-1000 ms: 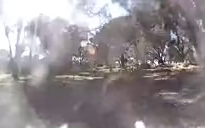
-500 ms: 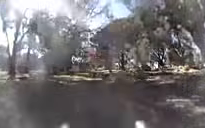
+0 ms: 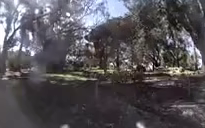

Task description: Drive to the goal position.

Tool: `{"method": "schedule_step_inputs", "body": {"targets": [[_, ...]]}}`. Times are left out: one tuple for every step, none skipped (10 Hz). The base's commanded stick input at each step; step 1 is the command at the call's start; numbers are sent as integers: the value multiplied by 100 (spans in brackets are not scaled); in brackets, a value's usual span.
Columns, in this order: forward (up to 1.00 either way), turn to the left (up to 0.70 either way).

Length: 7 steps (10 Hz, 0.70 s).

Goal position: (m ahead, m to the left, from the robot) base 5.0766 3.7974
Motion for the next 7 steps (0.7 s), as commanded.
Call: {"method": "schedule_step_inputs", "body": {"targets": [[70, -18], [70, -21], [70, -6], [70, 0], [70, 0], [70, -27], [70, -27]]}}
